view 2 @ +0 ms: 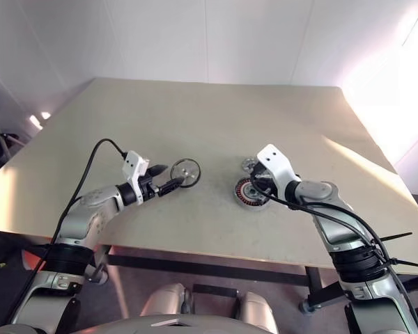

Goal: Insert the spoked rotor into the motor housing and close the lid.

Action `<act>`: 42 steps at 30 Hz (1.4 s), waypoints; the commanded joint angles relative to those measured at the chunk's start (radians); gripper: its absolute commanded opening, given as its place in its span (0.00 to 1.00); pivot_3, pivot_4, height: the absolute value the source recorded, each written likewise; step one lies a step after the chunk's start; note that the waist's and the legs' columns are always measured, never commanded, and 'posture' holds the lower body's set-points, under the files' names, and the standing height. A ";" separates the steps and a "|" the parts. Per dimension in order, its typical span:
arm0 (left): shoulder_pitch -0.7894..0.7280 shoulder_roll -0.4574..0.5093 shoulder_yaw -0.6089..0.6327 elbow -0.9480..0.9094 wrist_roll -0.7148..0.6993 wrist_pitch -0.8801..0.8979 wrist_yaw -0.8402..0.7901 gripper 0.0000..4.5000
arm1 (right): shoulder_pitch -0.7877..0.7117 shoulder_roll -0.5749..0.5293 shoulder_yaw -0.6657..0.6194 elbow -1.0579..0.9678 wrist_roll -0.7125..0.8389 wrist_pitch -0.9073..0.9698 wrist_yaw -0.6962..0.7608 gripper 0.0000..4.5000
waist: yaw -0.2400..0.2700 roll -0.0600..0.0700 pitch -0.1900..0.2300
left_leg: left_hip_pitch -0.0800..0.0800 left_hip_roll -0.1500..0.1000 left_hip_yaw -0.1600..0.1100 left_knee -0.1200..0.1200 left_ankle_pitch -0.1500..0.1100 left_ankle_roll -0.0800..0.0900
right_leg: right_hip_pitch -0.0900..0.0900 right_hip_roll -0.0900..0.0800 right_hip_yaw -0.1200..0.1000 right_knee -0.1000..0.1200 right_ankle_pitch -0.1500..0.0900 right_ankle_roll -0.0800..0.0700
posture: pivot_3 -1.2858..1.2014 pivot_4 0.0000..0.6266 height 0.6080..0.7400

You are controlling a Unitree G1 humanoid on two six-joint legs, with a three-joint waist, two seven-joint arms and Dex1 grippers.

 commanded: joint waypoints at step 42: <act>-0.019 0.013 0.011 0.004 0.010 -0.028 -0.004 1.00 | 0.020 0.005 0.037 -0.025 0.013 -0.030 -0.030 0.01 | 0.000 0.000 0.000 | 0.002 0.000 0.000 0.000 0.000 0.000 | 0.001 0.000 0.000 0.000 -0.003 0.005 | 0.52 0.00 1.00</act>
